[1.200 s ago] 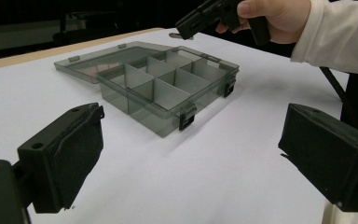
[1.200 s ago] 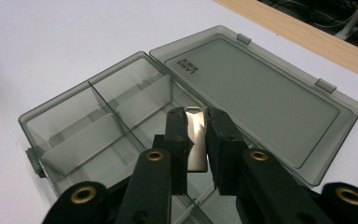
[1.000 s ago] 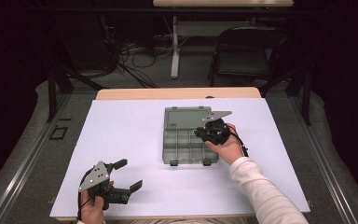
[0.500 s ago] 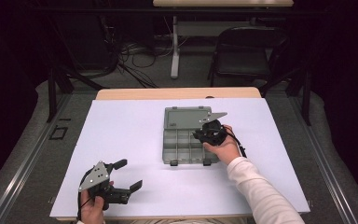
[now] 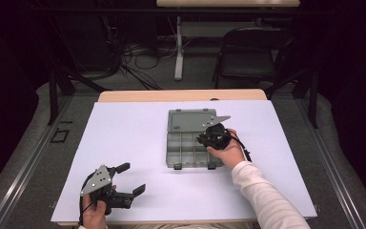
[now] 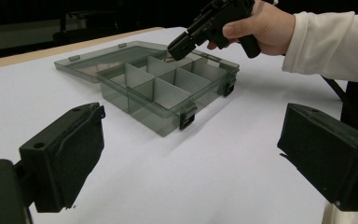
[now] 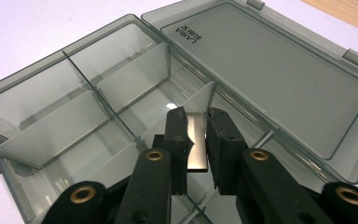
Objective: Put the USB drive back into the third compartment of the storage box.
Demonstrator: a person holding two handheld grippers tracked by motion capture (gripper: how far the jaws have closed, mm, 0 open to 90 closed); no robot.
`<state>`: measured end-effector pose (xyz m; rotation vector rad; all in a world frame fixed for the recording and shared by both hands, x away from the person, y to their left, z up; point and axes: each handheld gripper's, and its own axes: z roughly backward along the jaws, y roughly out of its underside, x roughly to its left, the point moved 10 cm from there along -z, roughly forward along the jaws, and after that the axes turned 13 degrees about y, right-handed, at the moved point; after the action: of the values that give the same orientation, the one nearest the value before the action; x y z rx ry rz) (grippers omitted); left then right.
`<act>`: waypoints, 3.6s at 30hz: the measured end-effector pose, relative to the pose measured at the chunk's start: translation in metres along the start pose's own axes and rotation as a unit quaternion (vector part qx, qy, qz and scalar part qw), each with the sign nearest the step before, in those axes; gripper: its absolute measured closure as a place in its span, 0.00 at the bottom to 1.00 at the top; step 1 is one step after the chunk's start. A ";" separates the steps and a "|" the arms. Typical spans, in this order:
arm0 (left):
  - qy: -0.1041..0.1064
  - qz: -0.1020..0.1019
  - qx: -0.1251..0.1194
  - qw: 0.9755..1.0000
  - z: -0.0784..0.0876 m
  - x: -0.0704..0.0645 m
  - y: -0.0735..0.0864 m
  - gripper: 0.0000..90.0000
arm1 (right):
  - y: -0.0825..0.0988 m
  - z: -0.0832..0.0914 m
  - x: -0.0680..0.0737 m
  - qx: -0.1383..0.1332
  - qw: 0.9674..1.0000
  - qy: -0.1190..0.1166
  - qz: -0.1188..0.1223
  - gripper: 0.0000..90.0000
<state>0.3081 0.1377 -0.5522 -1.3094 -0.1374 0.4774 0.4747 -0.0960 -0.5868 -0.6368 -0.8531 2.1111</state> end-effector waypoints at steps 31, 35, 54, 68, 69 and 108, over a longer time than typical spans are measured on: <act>0.000 0.007 0.003 1.000 -0.006 0.005 0.001 0.09 | -0.013 0.021 0.000 -0.059 0.998 0.000 -0.034 0.52; 0.000 0.007 0.002 1.000 -0.006 0.005 0.001 0.09 | -0.013 0.026 0.001 -0.067 0.996 -0.006 -0.056 0.46; -0.002 0.009 0.002 1.000 -0.005 0.005 0.002 0.09 | -0.009 0.055 0.010 -0.103 0.990 -0.008 -0.100 0.21; -0.003 0.008 0.002 1.000 -0.005 0.005 0.001 0.09 | -0.002 0.081 0.025 -0.119 0.988 -0.006 -0.094 0.17; -0.004 0.008 0.001 1.000 -0.005 0.005 0.001 0.09 | 0.000 0.084 0.025 -0.120 0.988 -0.007 -0.094 0.17; -0.009 0.005 0.006 1.000 -0.005 0.005 0.002 0.09 | 0.081 0.123 -0.021 -0.148 0.972 0.102 -0.148 0.17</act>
<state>0.3137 0.1360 -0.5560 -1.2946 -0.1429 0.4968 0.3680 -0.1972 -0.5628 -0.8107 -1.0831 1.6346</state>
